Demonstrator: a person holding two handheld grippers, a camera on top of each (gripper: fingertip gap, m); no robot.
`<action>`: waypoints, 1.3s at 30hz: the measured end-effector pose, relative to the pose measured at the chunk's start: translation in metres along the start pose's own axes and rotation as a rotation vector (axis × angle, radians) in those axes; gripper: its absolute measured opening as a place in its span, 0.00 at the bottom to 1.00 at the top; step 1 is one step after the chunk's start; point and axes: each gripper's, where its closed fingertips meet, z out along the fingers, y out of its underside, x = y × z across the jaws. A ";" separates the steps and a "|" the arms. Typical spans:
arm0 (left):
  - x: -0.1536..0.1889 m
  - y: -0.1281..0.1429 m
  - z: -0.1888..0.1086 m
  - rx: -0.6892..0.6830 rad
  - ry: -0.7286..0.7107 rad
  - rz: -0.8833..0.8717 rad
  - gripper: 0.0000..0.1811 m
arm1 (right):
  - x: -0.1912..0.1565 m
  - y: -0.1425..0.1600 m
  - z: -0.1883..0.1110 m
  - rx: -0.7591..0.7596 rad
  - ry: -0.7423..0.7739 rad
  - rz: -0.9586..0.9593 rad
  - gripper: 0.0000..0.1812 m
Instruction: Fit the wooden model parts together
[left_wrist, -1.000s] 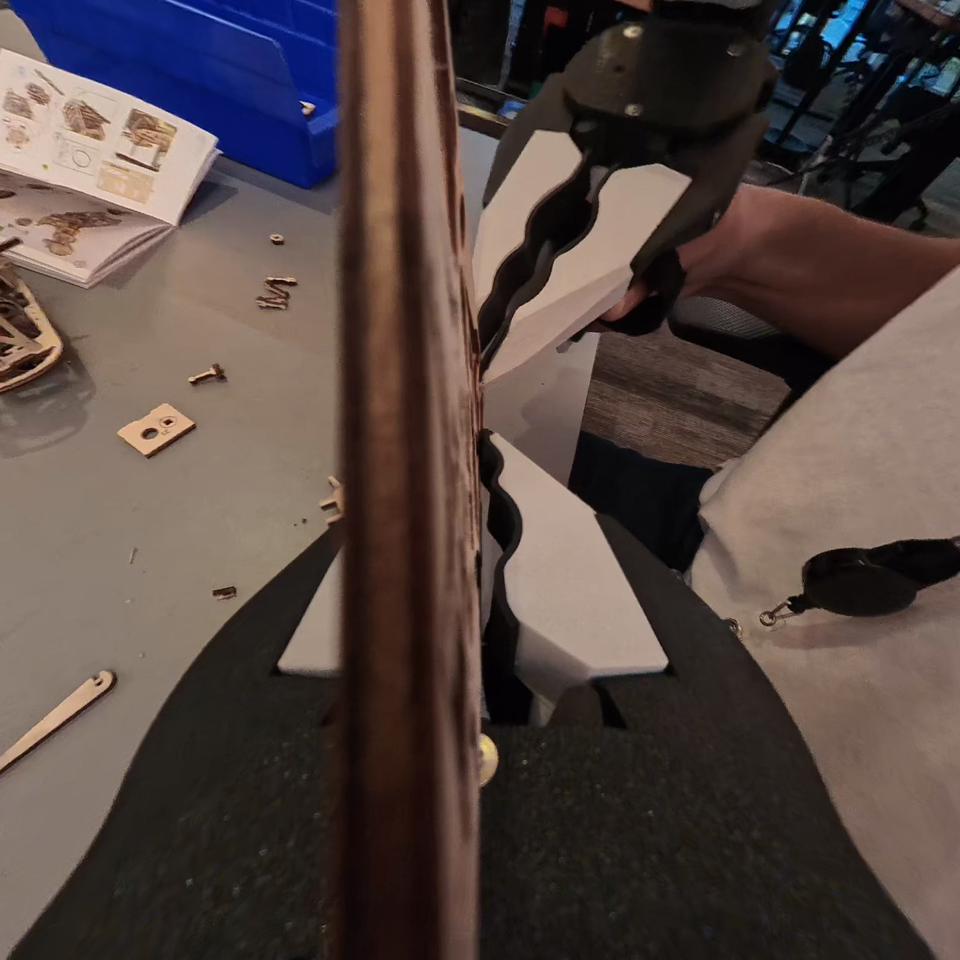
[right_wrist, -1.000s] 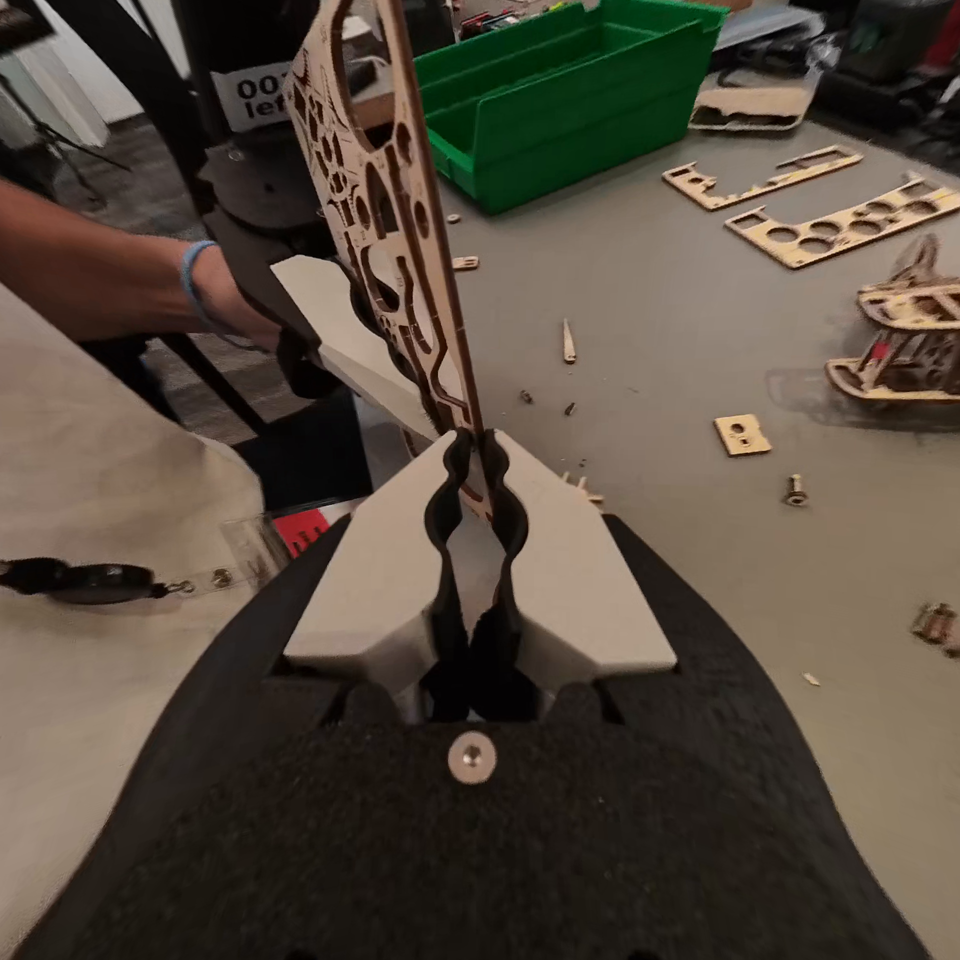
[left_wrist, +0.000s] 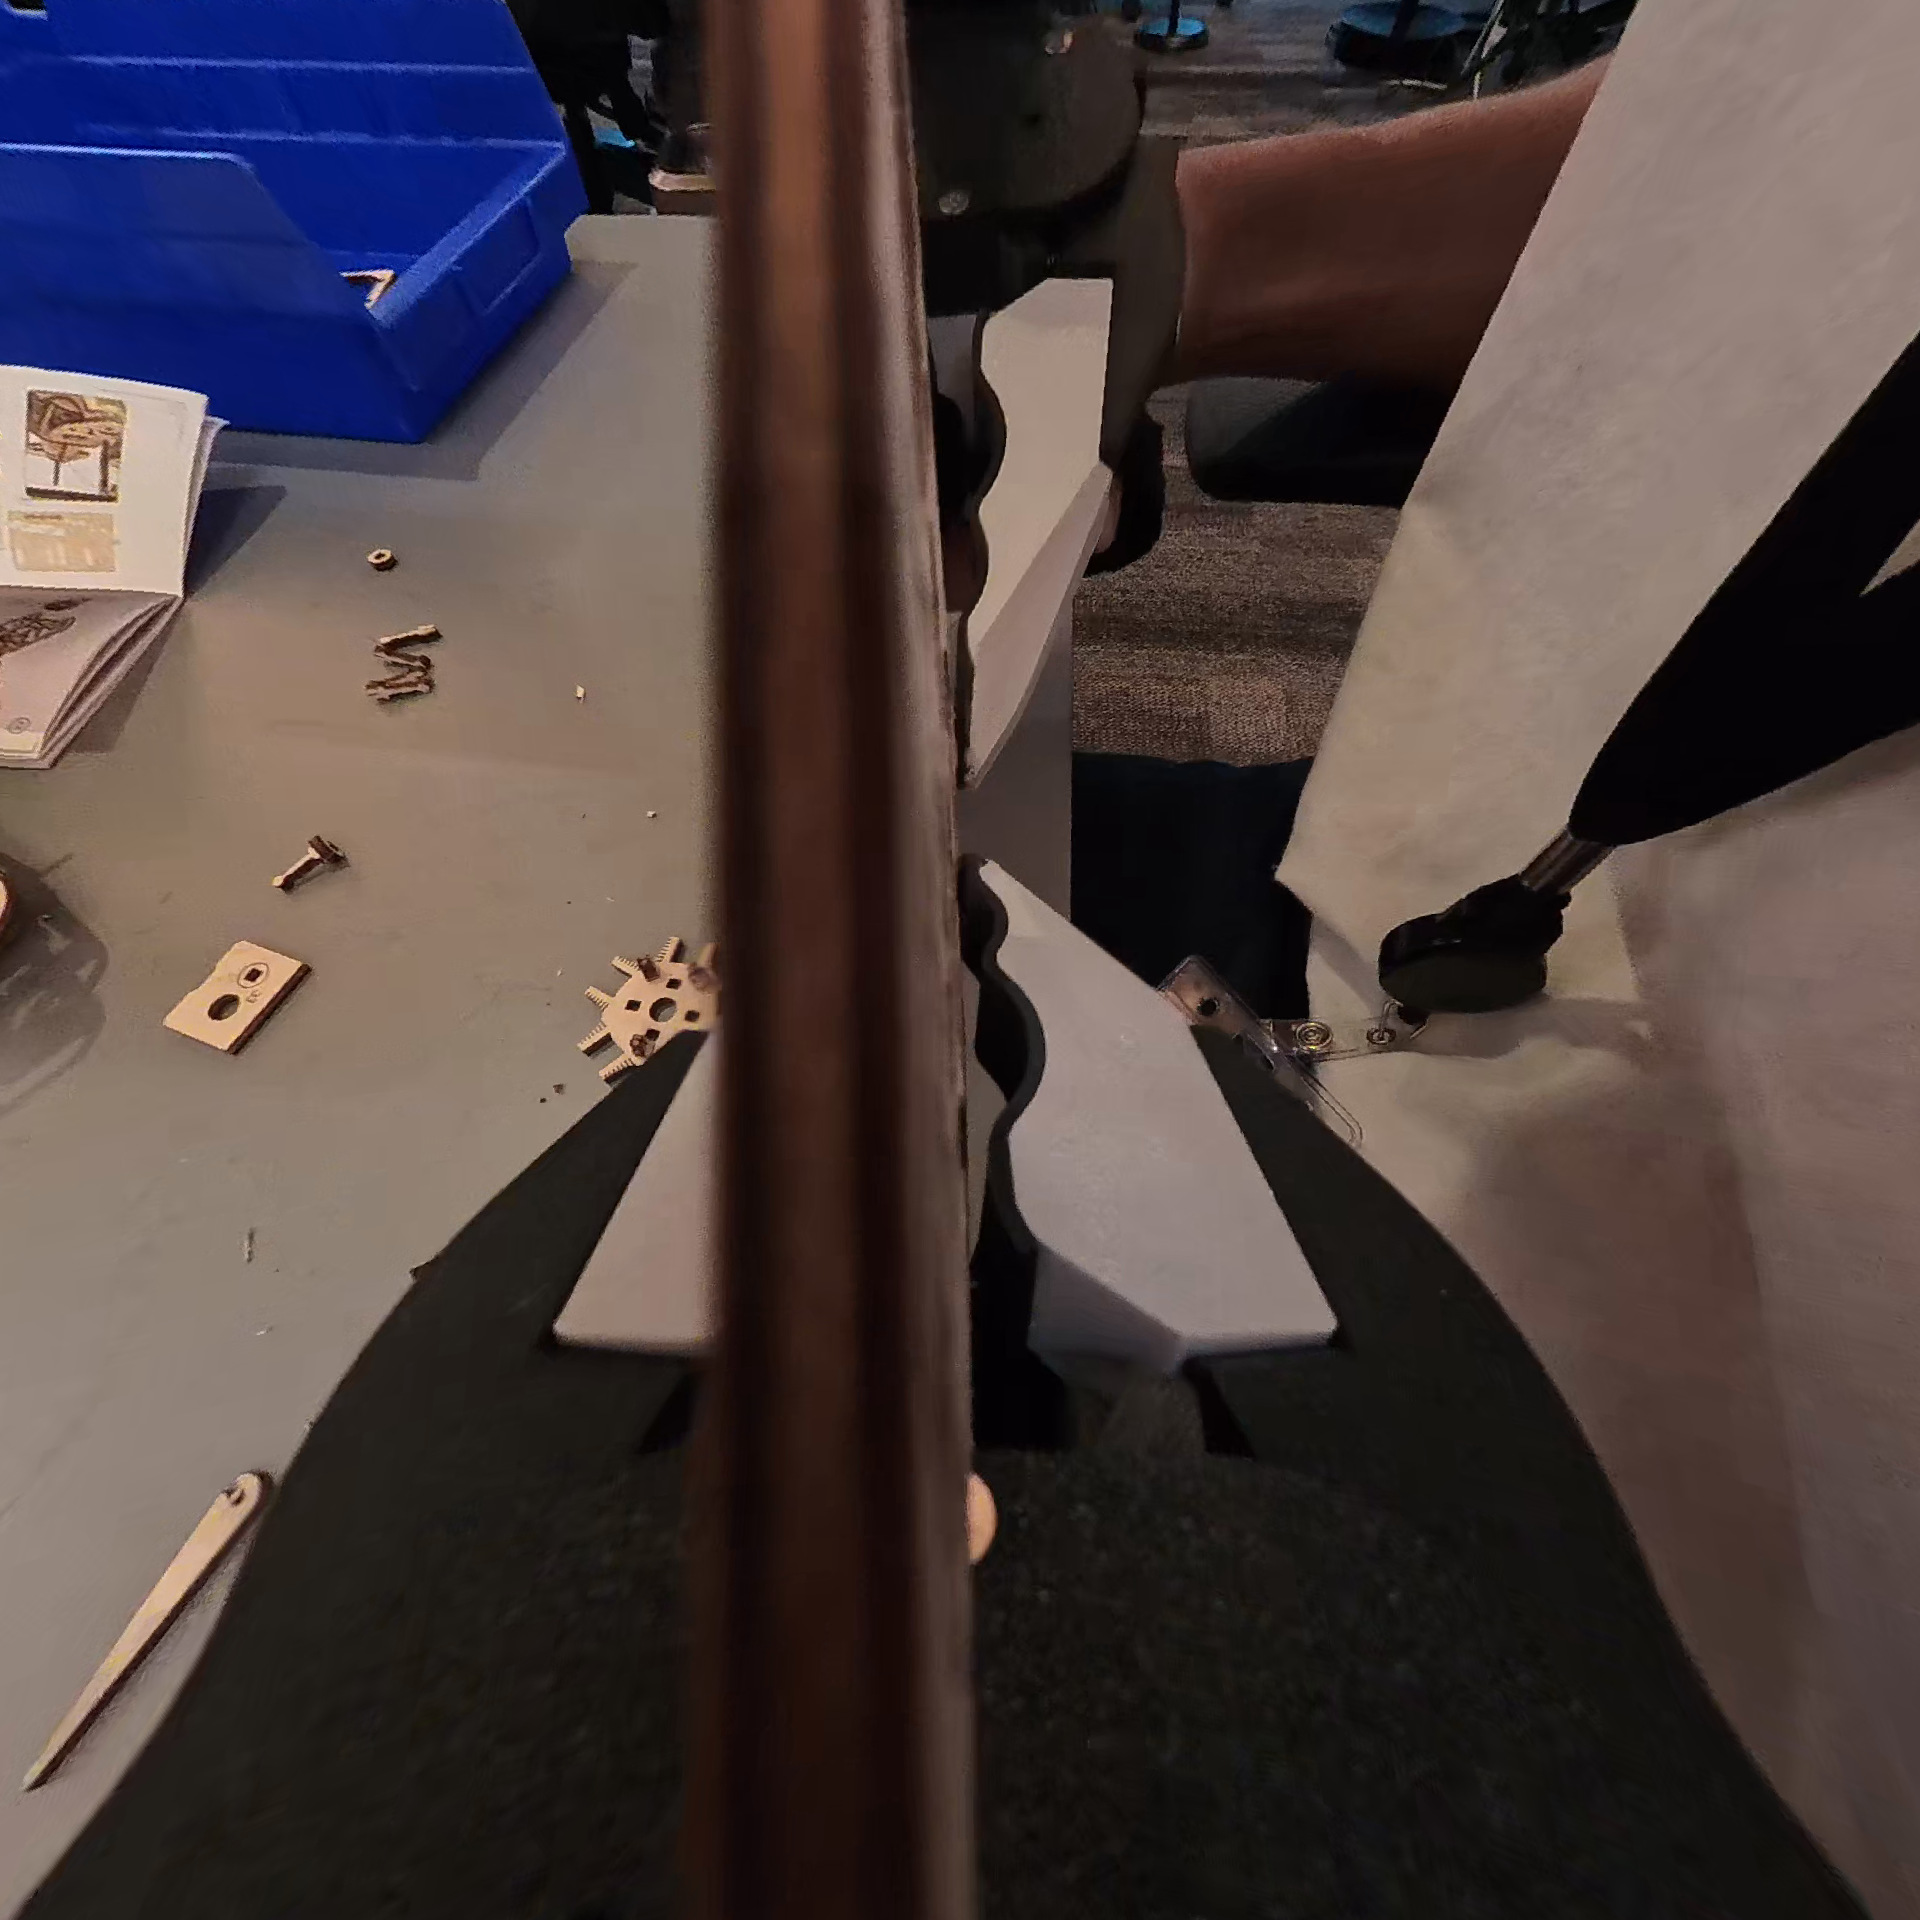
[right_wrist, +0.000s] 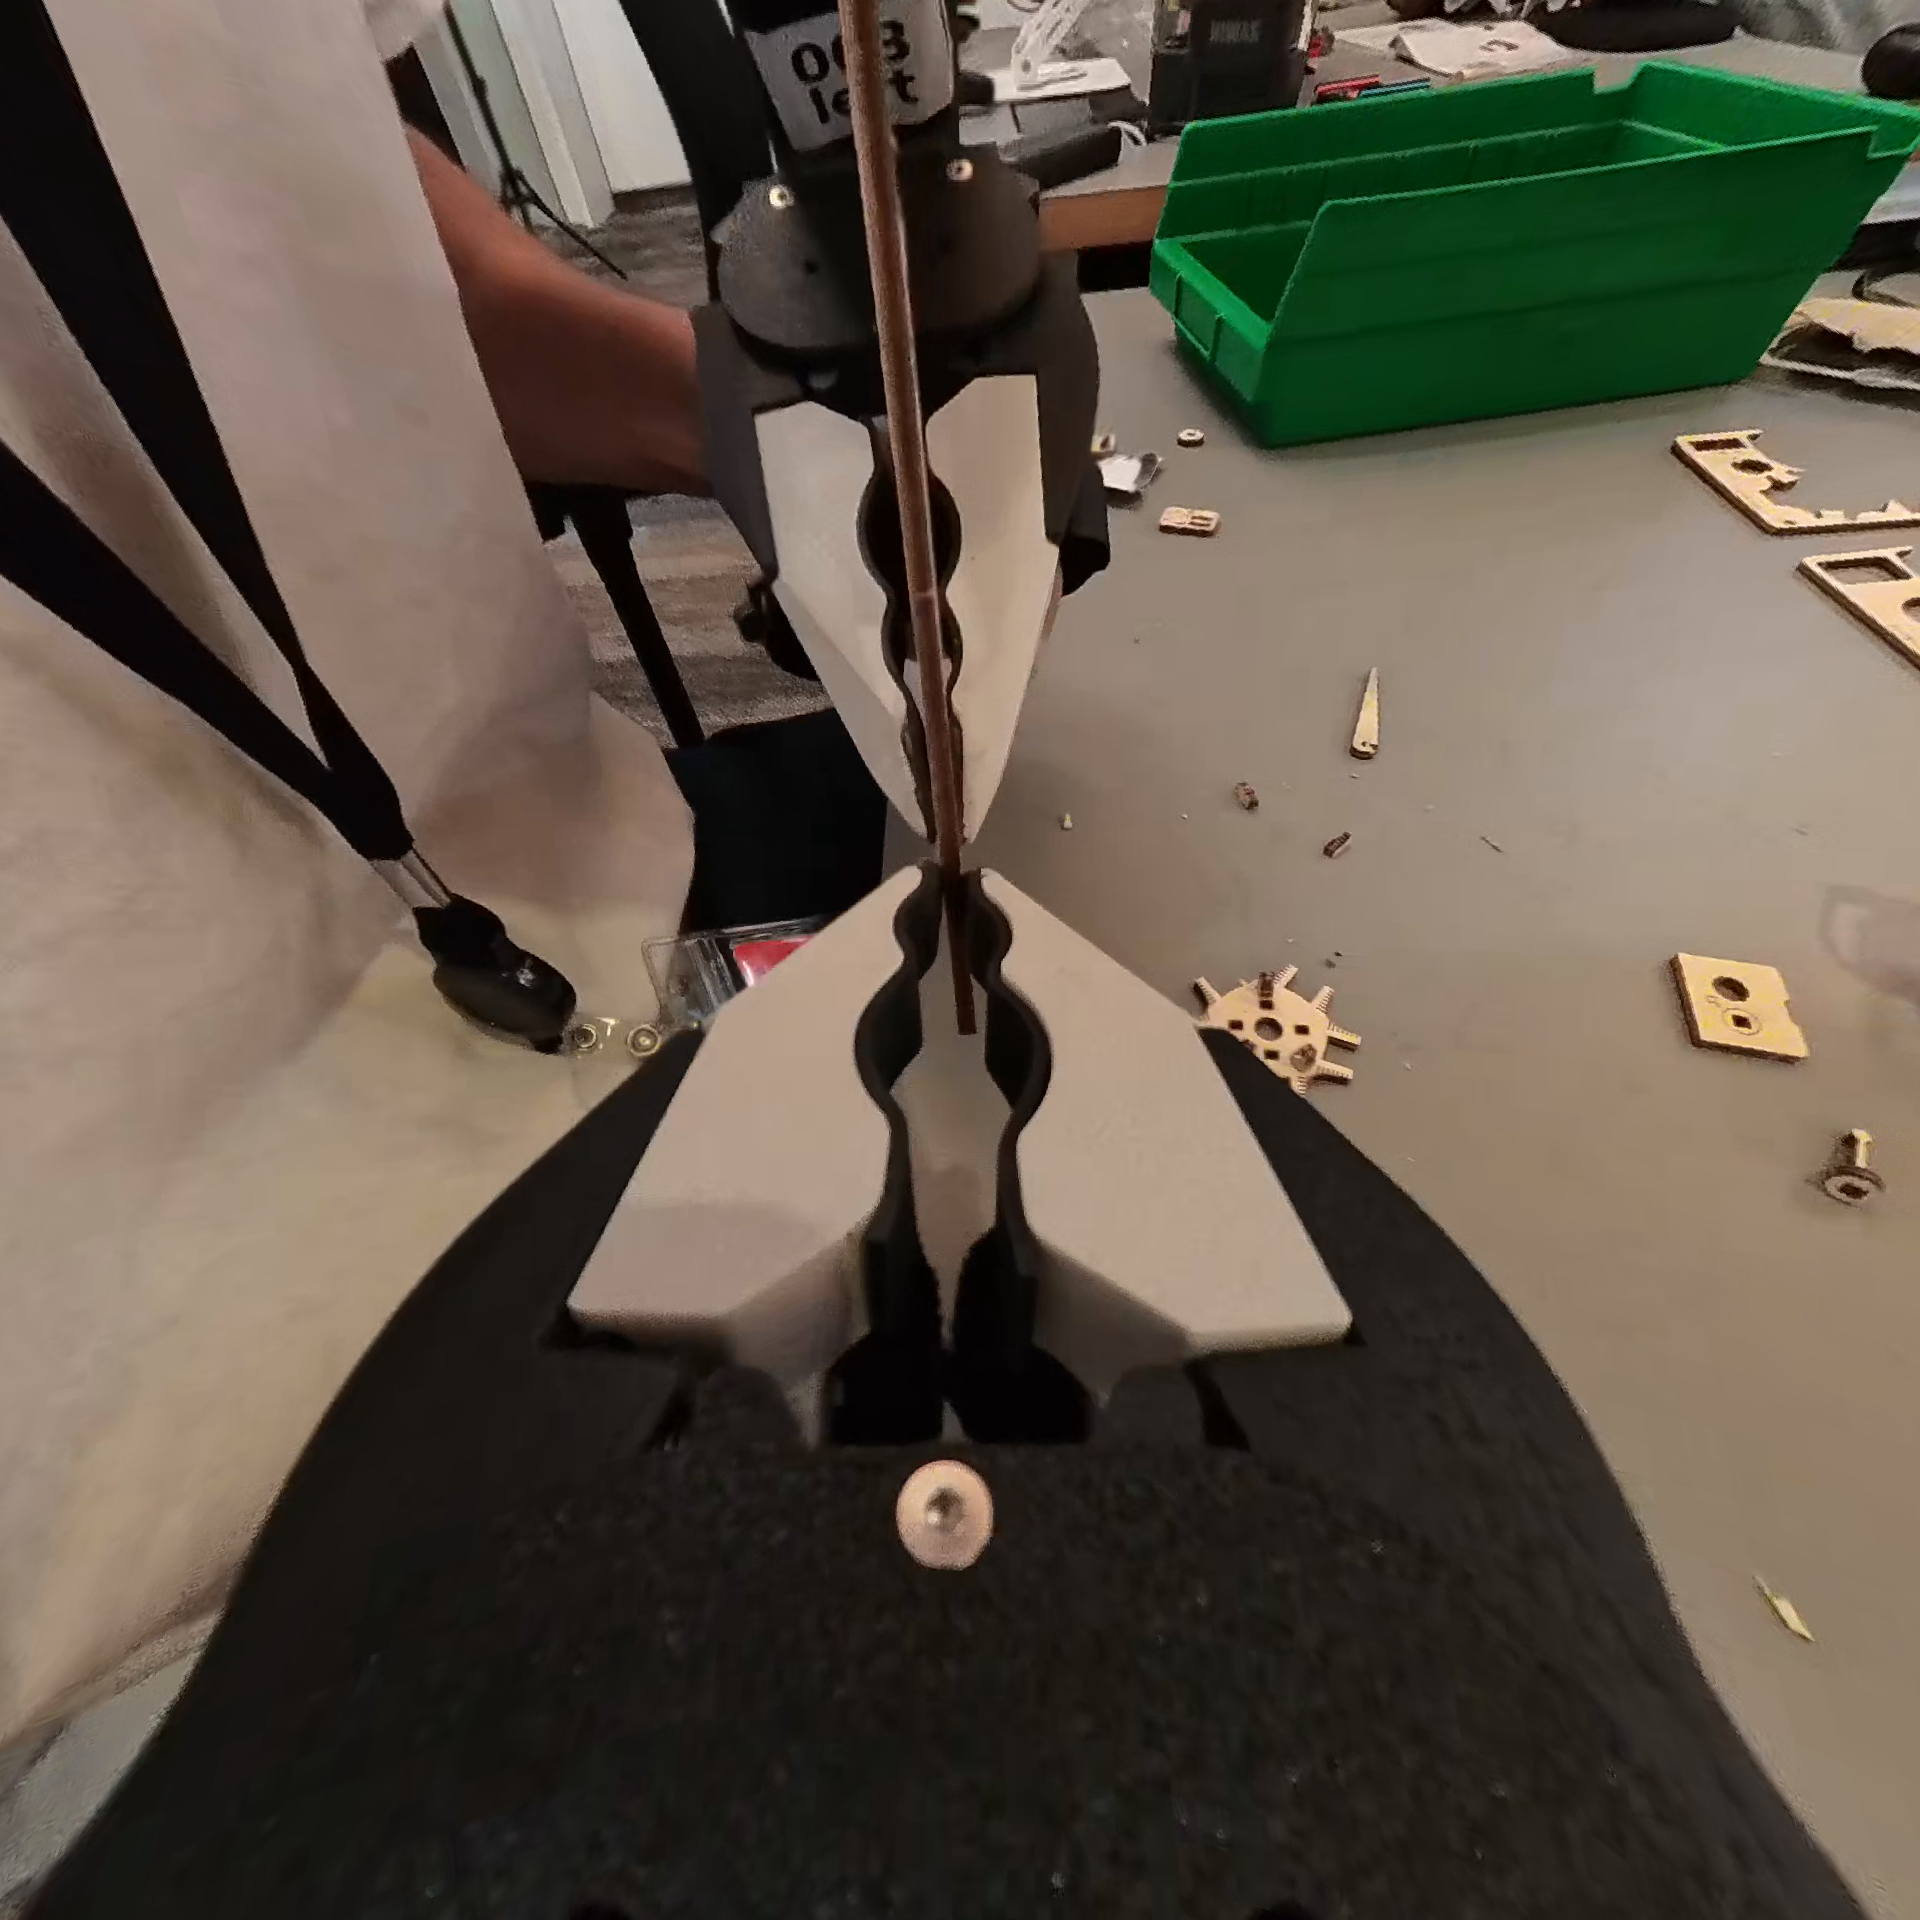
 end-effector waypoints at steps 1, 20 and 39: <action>-0.001 0.000 0.000 0.003 -0.002 -0.006 0.01 | 0.001 0.000 0.000 0.006 0.002 0.007 0.01; -0.014 -0.028 -0.005 0.253 0.188 -0.600 0.00 | 0.020 -0.036 -0.005 0.285 -0.076 0.599 0.03; -0.017 -0.028 -0.008 0.250 0.141 -0.552 0.00 | 0.025 -0.035 -0.007 0.258 -0.036 0.568 0.02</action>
